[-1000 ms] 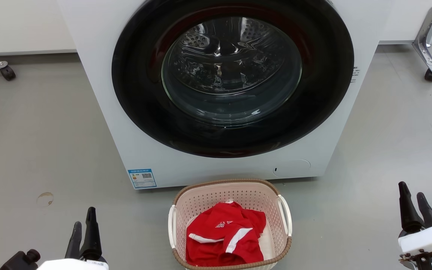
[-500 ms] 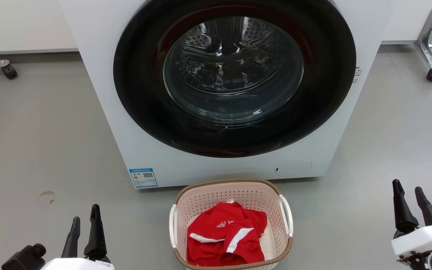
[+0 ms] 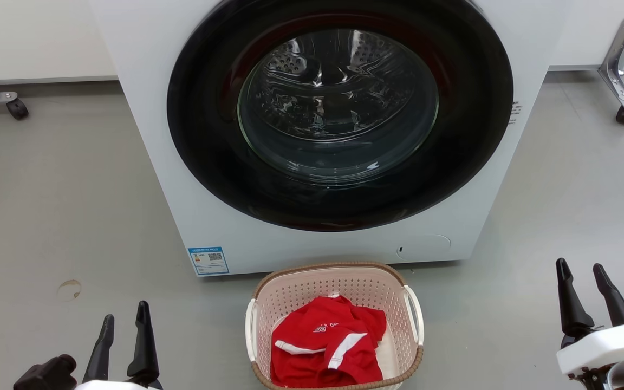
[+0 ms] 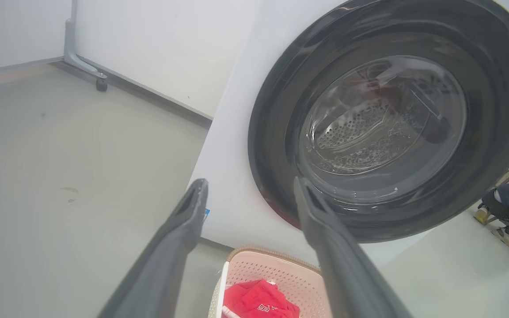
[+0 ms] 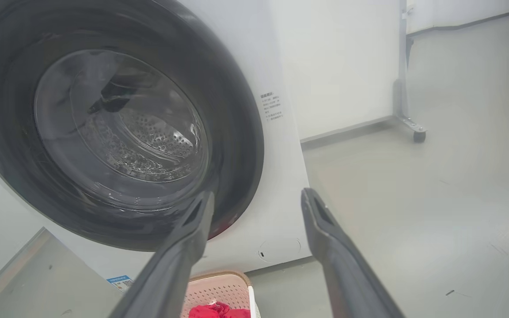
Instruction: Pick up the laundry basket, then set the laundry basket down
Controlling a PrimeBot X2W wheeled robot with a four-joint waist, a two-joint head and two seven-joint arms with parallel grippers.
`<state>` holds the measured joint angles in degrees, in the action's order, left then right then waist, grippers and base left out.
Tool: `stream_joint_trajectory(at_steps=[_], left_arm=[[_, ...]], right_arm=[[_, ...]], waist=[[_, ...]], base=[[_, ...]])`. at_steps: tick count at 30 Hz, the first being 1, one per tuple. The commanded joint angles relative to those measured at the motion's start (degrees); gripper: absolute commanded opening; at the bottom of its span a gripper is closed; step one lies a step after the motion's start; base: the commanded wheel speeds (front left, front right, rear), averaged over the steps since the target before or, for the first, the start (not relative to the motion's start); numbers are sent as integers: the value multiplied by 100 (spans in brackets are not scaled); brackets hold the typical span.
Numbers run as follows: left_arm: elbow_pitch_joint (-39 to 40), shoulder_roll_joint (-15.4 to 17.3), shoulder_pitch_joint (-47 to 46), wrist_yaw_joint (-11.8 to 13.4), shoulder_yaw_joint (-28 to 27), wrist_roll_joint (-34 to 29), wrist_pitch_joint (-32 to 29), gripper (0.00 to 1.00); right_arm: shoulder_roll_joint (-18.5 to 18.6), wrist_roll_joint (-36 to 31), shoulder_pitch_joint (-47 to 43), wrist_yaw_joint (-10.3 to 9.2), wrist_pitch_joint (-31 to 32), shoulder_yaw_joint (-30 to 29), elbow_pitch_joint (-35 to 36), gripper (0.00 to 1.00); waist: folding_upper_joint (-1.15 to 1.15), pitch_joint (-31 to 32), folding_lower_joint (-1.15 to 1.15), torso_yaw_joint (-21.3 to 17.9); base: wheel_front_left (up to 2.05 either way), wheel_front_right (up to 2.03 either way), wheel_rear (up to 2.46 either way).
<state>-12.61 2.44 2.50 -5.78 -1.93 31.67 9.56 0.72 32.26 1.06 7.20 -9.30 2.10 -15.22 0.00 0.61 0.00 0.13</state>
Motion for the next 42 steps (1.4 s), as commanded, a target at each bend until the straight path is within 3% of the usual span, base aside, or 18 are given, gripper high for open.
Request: stream_joint_trajectory(at_steps=[1, 28, 42], left_arm=[[156, 84, -106, 40, -82, -257, 104, 100], [104, 332, -56, 101, 113, -1891, 531, 100], [20, 431, -86, 107, 191, -1857, 508, 100]], right_arm=[[154, -246, 338, 23, -137, 111, 170, 100], [216, -1737, 392, 29, -570, 390, 225, 100], [216, -1683, 355, 29, -570, 375, 217, 100]], waist=[[0, 4, 0, 4], [0, 47, 0, 4], [0, 57, 0, 13]], base=[[0, 0, 0], [0, 0, 0], [0, 0, 0]])
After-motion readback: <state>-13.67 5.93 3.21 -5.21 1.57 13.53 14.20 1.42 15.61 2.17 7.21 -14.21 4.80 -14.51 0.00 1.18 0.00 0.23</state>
